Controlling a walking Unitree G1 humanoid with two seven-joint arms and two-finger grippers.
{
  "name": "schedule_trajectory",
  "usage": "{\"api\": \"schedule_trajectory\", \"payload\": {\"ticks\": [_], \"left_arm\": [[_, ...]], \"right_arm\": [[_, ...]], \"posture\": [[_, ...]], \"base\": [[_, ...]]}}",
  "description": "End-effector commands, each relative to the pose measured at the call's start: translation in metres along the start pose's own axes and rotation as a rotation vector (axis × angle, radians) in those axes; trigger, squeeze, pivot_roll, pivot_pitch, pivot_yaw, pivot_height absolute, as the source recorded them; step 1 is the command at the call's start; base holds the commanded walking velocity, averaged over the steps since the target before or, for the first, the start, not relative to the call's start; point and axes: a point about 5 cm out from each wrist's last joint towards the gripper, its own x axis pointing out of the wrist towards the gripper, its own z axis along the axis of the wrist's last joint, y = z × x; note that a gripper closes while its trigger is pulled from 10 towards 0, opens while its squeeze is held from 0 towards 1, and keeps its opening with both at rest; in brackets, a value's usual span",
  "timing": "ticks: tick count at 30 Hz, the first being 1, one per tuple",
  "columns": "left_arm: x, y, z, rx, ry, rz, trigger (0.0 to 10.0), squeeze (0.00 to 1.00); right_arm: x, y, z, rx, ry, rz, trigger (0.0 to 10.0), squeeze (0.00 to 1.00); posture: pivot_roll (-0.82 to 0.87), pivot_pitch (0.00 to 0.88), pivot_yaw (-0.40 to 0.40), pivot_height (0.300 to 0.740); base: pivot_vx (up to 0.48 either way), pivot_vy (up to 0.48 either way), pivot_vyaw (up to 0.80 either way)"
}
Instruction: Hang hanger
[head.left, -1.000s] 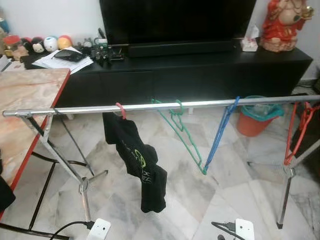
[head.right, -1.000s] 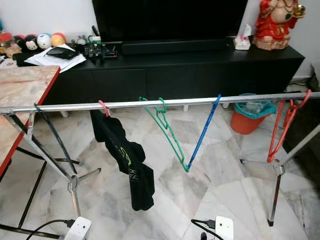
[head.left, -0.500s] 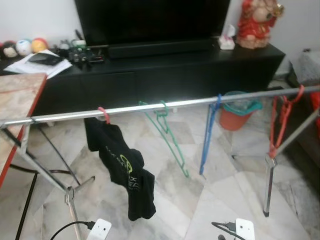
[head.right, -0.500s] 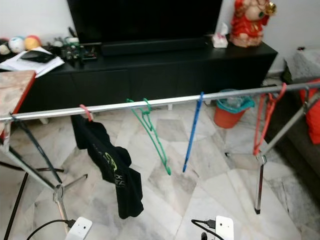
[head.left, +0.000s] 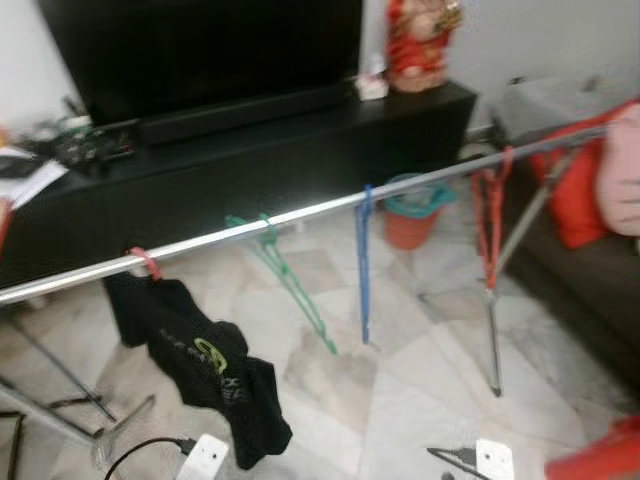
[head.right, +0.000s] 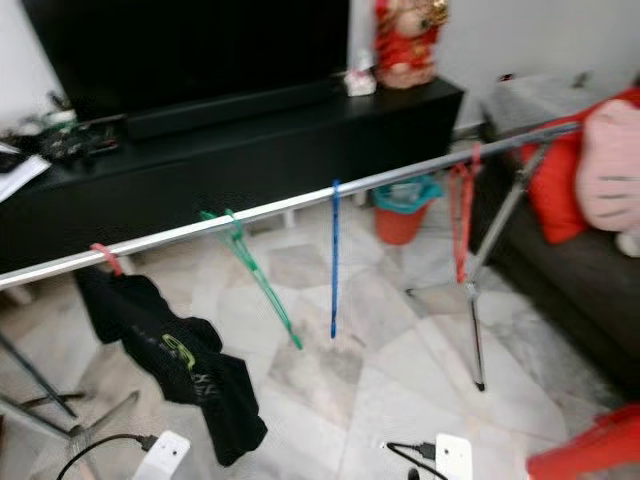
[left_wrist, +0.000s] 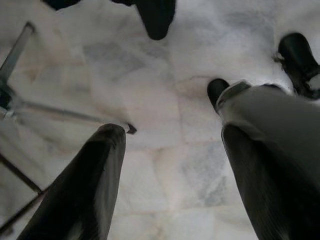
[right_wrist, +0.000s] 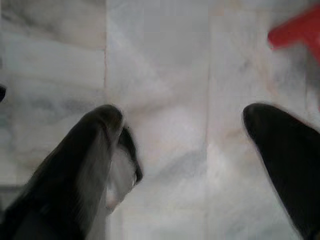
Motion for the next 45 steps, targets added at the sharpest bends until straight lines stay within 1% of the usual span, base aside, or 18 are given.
{"api": "schedule_trajectory", "payload": {"ticks": [1,6,9,12,18,22,26,31,34,39,43,45], "left_arm": [[0.0002,-0.0026,-0.0027,-0.003,0.009,-0.008,10.0,0.0],[0.0002,-0.0028,-0.002,0.017,0.006,-0.013,10.0,0.0],[0.0002,-0.0029,-0.0022,-0.002,0.005,-0.013,10.0,0.0],[0.0002,-0.0031,-0.0016,0.014,0.003,-0.017,10.0,0.0],[0.0002,-0.003,-0.0022,-0.007,0.004,-0.013,10.0,0.0],[0.0002,-0.0027,-0.0011,0.012,0.001,-0.016,10.0,0.0],[0.0001,-0.0022,-0.001,0.003,0.001,-0.016,10.0,0.0],[0.0001,-0.0019,0.0006,0.03,-0.003,-0.019,10.0,0.0],[0.0002,-0.002,0.0007,0.002,-0.004,-0.017,10.0,0.0],[0.0002,-0.0021,0.0014,0.016,-0.006,-0.019,10.0,0.0],[0.0001,-0.0012,0.0003,-0.01,0.0,-0.011,10.0,0.0],[0.0001,-0.0005,0.0004,0.0,0.0,-0.01,10.0,0.0]], "right_arm": [[-0.0004,-0.0037,-0.0029,-0.001,0.011,-0.011,10.0,0.0],[-0.0004,-0.0031,-0.003,-0.003,0.011,-0.01,10.0,0.0],[-0.0004,-0.0029,-0.003,-0.004,0.011,-0.011,10.0,0.0],[-0.0004,-0.0025,-0.0033,-0.005,0.012,-0.01,10.0,0.0],[-0.0005,-0.0023,-0.0036,-0.008,0.012,-0.009,10.0,0.0],[-0.0004,-0.0018,-0.0029,-0.01,0.011,-0.008,10.0,0.0],[-0.0003,-0.0013,-0.0024,-0.007,0.01,-0.007,10.0,0.0],[-0.0002,-0.0016,-0.0016,-0.002,0.006,-0.011,10.0,0.0],[-0.0001,-0.0021,-0.0009,0.001,0.005,-0.014,10.0,0.0],[0.0,-0.0021,-0.0007,0.002,0.005,-0.015,10.0,0.0],[0.0,-0.0013,-0.0002,0.005,0.003,-0.015,10.0,0.0],[0.0,-0.0005,-0.0001,0.009,0.002,-0.014,10.0,0.0]], "posture": [[-0.15,0.0,0.039,0.74],[-0.15,0.0,0.039,0.74],[-0.15,0.0,0.038,0.74],[-0.15,0.0,0.038,0.74],[-0.15,0.0,0.038,0.74],[-0.15,0.0,0.036,0.74],[-0.15,0.0,0.039,0.74],[-0.15,0.0,0.041,0.74],[-0.15,0.0,0.037,0.74],[-0.15,0.0,0.035,0.74],[-0.15,0.0,0.039,0.74],[-0.15,0.0,0.041,0.74]], "base": [[0.0,0.0,-0.68],[0.0,-0.107,-0.68],[0.0,-0.223,-0.68],[0.0,0.0,-0.68],[0.0,0.0,-0.67],[0.0,-0.063,-0.67],[0.0,-0.228,-0.67],[0.0,-0.111,-0.67],[0.0,-0.197,-0.67],[0.0,-0.115,-0.67],[0.0,-0.167,-0.67],[0.0,0.0,-0.67]]}}
